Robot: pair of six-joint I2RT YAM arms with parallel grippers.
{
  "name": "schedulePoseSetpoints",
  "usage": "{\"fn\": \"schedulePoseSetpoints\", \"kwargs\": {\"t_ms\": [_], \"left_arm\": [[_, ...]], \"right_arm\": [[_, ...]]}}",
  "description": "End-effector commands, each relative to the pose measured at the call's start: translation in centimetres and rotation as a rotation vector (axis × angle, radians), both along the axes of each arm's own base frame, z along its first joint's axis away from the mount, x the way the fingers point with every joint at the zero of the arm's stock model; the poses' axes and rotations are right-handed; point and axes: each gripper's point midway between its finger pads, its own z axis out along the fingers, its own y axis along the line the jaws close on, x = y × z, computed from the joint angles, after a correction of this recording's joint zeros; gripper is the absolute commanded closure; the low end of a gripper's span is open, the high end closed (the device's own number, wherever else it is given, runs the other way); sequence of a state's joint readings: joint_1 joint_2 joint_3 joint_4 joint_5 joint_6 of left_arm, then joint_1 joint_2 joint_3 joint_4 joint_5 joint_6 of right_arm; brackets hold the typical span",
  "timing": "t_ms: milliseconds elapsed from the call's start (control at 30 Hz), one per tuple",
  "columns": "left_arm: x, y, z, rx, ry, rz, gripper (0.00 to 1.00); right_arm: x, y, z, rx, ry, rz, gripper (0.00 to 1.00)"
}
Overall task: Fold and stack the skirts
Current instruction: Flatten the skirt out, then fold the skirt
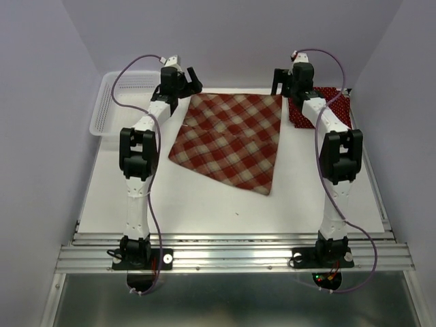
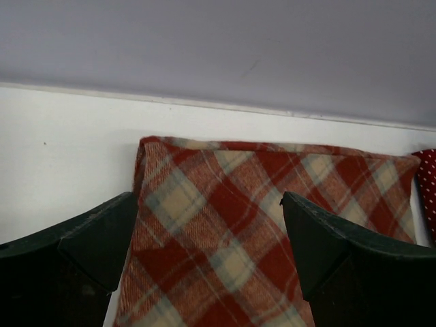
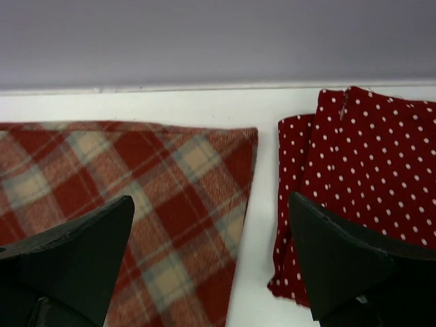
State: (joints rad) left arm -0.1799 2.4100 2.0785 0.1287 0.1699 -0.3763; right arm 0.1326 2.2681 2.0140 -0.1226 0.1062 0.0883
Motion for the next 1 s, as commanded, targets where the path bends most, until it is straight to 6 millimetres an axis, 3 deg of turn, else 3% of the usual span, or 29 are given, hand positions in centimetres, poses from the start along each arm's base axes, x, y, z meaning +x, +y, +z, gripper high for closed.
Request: {"fn": "schedulePoseSetpoints", "kwargs": {"t_ms": [0,33,67,100,133,167,200,233,267,300,333,367,400,467,500,633,700,833,967], "left_arm": [[-4.3,-1.3,11.7,-0.051,-0.135,-0.045,0.01],[-5.4,-2.1,11.4,-0.049,-0.108,-0.058,0.01],[-6.9,-1.9,8.6,-0.034,-0.021,-0.032,0.01],[-7.9,-2.1,8.5,-0.035,-0.008,-0.021,0.01],[-9.9,-2.4,9.7,-0.03,-0.003,-0.026,0.01],[-11.2,-2.6,9.5,-0.018,0.014,-0.025,0.01],[-14.1,-2.5,8.2,0.013,0.086,0.033,0.01],[-15.6,-2.2,7.2,0.039,0.121,0.075,0.01],[-17.2,-2.0,6.6,0.048,0.153,0.108,0.01],[-19.8,-1.5,3.3,0.085,0.239,0.147,0.01],[-21.9,-0.9,4.1,0.054,0.253,0.174,0.01],[-24.6,0.2,0.6,0.071,0.336,0.203,0.01],[-26.0,1.3,1.6,0.044,0.318,0.246,0.01],[-28.8,3.0,-1.3,0.036,0.386,0.319,0.01],[-29.8,3.7,-1.3,0.035,0.392,0.339,0.01],[-31.9,5.5,-4.7,0.054,0.478,0.424,0.01],[-31.7,6.4,-6.2,0.045,0.514,0.46,0.01],[-30.3,7.1,-7.5,0.001,0.551,0.492,0.01],[-29.1,7.9,-8.3,0.004,0.554,0.54,0.03]], "right_arm": [[-5.7,3.4,5.4,0.06,-0.024,0.098,0.0],[-7.7,3.9,7.3,0.063,-0.042,0.114,0.0],[-9.9,4.4,3.9,0.061,0.04,0.123,0.0],[-10.7,5.2,6.2,0.068,0.001,0.139,0.0],[-13.2,6.2,2.7,0.061,0.082,0.167,0.0],[-15.2,6.5,4.0,0.068,0.069,0.179,0.0],[-17.7,7.3,1.2,0.068,0.141,0.207,0.0],[-19.7,7.4,2.2,0.074,0.137,0.222,0.0],[-21.1,7.9,1.6,0.075,0.16,0.238,0.0],[-22.6,8.4,1.1,0.078,0.183,0.255,0.0],[-24.1,9.0,0.5,0.077,0.206,0.274,0.0],[-27.0,10.5,-0.4,0.073,0.237,0.322,0.0],[-28.5,11.3,-0.9,0.069,0.253,0.352,0.0],[-32.1,12.9,-2.1,0.078,0.289,0.408,0.0],[-33.5,13.8,-2.5,0.093,0.31,0.456,0.0],[-37.5,14.9,-4.7,0.091,0.403,0.521,0.0],[-38.8,15.0,-5.9,0.056,0.445,0.532,0.0],[-39.2,13.6,-7.3,-0.012,0.481,0.472,0.0],[-39.2,12.9,-7.4,-0.043,0.485,0.454,0.0]]}}
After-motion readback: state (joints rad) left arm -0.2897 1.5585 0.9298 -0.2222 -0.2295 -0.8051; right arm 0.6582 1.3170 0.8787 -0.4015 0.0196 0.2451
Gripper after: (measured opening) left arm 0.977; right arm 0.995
